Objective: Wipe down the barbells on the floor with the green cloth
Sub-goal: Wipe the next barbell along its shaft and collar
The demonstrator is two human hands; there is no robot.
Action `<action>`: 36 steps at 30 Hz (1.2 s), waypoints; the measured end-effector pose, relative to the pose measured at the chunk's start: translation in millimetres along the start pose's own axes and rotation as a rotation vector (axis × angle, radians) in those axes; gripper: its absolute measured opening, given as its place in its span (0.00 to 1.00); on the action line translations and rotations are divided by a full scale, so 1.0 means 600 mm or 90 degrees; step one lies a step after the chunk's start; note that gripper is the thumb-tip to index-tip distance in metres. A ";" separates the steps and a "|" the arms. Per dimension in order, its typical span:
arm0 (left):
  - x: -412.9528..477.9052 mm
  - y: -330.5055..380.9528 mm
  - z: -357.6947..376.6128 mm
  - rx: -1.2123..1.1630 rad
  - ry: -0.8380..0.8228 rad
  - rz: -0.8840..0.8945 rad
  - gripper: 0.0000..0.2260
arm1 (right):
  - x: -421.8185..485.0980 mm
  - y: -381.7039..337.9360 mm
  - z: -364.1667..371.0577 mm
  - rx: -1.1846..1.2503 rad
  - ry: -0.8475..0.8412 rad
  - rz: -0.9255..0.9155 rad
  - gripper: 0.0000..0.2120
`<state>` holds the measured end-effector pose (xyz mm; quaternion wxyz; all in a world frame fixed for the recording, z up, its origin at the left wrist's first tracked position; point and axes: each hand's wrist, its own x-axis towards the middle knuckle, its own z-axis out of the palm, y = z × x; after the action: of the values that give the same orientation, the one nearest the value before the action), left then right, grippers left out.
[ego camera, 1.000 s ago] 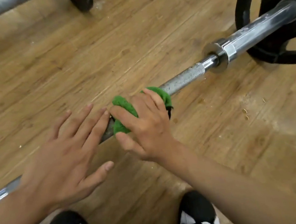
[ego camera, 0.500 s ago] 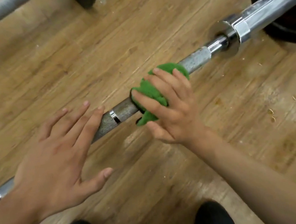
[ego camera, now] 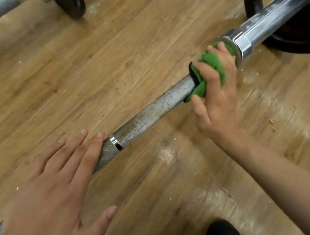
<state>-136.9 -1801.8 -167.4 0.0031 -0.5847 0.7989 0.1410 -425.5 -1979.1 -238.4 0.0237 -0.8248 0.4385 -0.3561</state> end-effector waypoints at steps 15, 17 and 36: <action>0.000 0.006 0.014 -0.008 0.033 -0.001 0.44 | 0.044 -0.086 -0.057 -0.026 -0.271 -0.079 0.37; 0.003 0.011 0.002 -0.025 0.014 -0.018 0.43 | 0.069 -0.095 -0.084 -0.053 -0.371 -0.130 0.36; 0.301 0.140 -0.057 -0.053 -0.052 0.052 0.46 | 0.173 0.259 -0.279 -0.128 -0.020 0.105 0.26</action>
<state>-266.9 -1955.3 -146.7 0.0056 -0.5450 0.8147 0.1979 -599.5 -2105.6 -109.5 -0.0231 -0.7898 0.5378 -0.2941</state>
